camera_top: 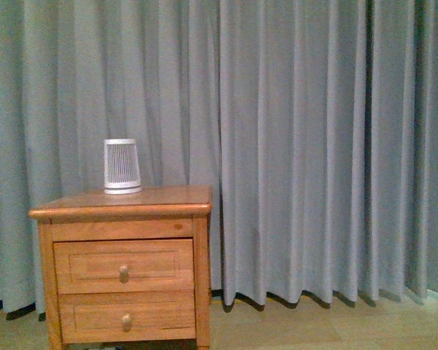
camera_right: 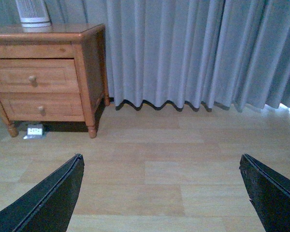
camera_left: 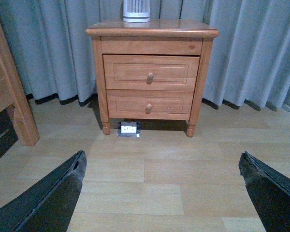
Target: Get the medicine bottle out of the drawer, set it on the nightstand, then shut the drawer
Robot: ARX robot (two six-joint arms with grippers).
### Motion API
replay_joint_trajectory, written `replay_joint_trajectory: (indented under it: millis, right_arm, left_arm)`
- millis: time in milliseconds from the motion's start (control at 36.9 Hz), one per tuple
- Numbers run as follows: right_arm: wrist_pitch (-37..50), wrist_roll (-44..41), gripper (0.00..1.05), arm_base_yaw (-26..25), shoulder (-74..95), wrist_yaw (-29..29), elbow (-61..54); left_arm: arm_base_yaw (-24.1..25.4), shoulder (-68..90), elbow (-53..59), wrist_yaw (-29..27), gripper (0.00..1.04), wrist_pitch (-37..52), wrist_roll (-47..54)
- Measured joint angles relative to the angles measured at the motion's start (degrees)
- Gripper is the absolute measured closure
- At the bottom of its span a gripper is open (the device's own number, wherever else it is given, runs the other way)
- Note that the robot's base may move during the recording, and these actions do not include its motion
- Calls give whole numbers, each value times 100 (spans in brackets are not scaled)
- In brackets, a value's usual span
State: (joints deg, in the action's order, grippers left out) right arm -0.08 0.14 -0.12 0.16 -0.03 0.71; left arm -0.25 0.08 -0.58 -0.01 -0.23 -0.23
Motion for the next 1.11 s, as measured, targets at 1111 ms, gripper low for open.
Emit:
replay_joint_trajectory:
  millis: [1111]
  right_arm:
    - [0, 0, 7, 0, 2, 0, 0]
  left_arm:
    - [437, 3355, -452, 619, 7, 1727, -616]
